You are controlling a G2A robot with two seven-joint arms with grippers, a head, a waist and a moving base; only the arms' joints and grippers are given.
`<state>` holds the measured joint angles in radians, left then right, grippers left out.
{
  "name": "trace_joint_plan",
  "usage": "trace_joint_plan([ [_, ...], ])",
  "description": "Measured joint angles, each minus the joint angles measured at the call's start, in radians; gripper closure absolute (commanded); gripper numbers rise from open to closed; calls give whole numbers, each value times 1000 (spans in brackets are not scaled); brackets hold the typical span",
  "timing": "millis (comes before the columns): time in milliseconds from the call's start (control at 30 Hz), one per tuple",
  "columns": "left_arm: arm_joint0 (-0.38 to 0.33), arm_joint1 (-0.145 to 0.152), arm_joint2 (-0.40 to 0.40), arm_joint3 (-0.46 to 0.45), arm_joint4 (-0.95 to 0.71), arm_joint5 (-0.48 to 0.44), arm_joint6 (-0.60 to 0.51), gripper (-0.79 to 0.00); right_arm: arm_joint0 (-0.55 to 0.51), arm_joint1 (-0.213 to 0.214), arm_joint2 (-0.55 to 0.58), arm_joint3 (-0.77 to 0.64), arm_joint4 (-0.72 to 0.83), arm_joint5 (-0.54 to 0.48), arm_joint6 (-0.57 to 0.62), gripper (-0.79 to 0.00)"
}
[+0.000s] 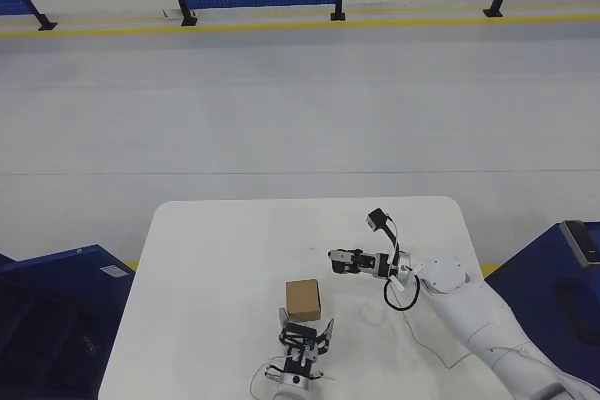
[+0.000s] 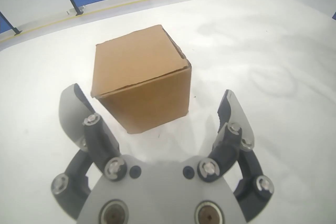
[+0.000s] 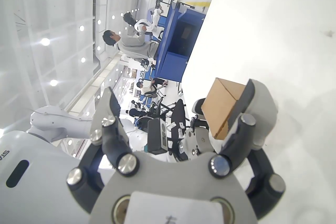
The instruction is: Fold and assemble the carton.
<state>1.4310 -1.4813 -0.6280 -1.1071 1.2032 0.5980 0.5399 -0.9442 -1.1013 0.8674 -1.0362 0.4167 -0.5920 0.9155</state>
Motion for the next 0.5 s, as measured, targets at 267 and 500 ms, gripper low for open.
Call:
trace_joint_plan([
  [267,-44,-31,32,59,-104,87,88,-785,0,0,0,0,0,0,0,-785],
  [500,-83,-54,70,109,-171,104,108,-785,0,0,0,0,0,0,0,-785],
])
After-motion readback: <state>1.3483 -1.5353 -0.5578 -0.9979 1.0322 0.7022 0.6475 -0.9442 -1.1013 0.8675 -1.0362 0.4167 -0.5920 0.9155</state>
